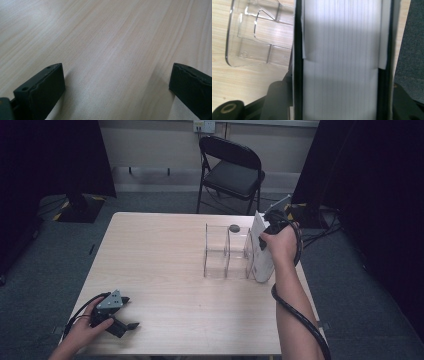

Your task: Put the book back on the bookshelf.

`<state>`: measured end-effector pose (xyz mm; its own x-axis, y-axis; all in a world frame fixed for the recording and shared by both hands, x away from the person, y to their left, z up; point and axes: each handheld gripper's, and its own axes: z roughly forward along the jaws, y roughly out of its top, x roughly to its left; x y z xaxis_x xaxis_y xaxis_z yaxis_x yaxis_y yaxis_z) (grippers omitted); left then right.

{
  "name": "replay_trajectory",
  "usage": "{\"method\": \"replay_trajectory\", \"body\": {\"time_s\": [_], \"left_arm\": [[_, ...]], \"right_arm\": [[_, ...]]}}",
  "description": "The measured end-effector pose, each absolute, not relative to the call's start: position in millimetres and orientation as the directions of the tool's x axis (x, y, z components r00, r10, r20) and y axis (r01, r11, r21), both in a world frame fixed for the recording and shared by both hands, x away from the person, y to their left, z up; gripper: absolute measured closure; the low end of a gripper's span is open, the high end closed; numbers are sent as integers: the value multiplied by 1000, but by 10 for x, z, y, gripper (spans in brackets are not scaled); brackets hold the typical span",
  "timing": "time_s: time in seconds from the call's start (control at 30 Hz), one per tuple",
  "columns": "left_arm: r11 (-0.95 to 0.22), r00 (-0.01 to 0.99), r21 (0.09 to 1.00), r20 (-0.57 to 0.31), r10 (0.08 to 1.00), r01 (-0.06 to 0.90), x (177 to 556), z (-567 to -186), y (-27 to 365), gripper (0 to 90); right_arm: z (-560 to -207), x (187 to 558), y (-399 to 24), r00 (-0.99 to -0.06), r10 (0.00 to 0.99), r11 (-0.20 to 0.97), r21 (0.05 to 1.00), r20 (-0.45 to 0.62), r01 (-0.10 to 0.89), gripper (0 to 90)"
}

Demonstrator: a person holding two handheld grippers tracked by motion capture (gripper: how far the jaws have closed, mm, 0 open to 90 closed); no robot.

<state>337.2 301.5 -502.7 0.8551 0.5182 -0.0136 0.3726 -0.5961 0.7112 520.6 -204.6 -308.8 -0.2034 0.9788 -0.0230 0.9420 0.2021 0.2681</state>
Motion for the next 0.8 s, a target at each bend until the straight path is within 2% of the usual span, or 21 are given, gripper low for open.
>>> {"method": "replay_trajectory", "body": {"time_s": [0.43,0.67,0.8], "left_arm": [[-597,855,711,-14,518,373,3370,-5027,3017,0],[-600,858,710,-11,513,368,3377,-5026,3019,0],[-605,862,709,-7,508,363,3383,-5025,3023,0]], "right_arm": [[-3051,5110,-2077,-178,984,171,296,-4,940,304],[-2990,4993,-2082,-210,977,213,330,-44,920,286],[-2978,4957,-2092,-220,975,213,332,-17,919,267]]}}
